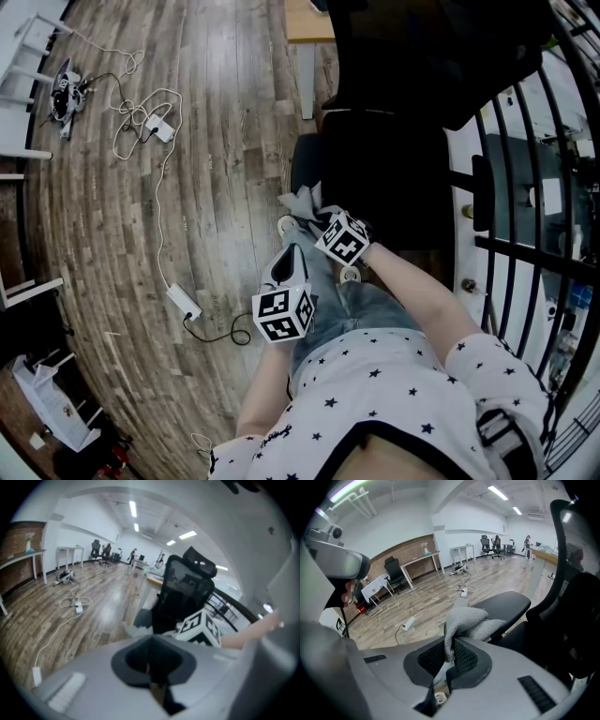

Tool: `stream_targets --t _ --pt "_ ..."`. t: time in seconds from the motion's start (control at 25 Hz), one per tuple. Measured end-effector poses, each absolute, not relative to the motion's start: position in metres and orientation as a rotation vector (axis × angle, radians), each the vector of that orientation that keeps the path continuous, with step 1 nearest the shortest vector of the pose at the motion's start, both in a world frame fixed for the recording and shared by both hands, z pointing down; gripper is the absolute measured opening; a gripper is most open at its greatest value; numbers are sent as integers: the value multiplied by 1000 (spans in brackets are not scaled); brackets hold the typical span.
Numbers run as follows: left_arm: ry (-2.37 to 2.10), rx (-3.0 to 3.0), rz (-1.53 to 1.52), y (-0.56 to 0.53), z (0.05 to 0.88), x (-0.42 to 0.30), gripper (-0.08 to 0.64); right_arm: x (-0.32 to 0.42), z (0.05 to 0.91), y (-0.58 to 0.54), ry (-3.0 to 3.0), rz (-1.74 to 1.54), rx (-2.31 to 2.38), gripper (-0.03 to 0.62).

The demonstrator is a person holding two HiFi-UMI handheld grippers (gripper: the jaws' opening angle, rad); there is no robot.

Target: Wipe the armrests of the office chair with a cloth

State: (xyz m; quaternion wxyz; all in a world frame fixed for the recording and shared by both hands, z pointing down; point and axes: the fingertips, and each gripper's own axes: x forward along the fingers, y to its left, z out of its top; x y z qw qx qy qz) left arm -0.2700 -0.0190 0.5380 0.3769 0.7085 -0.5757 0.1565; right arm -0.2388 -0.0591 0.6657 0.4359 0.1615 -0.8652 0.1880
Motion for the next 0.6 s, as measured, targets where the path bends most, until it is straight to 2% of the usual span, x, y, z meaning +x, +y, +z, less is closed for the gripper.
stream_targets --t 0.6 --pt "-1476 1829 402 -22 534 -266 6 -240 669 -38 -2129 529 360 31"
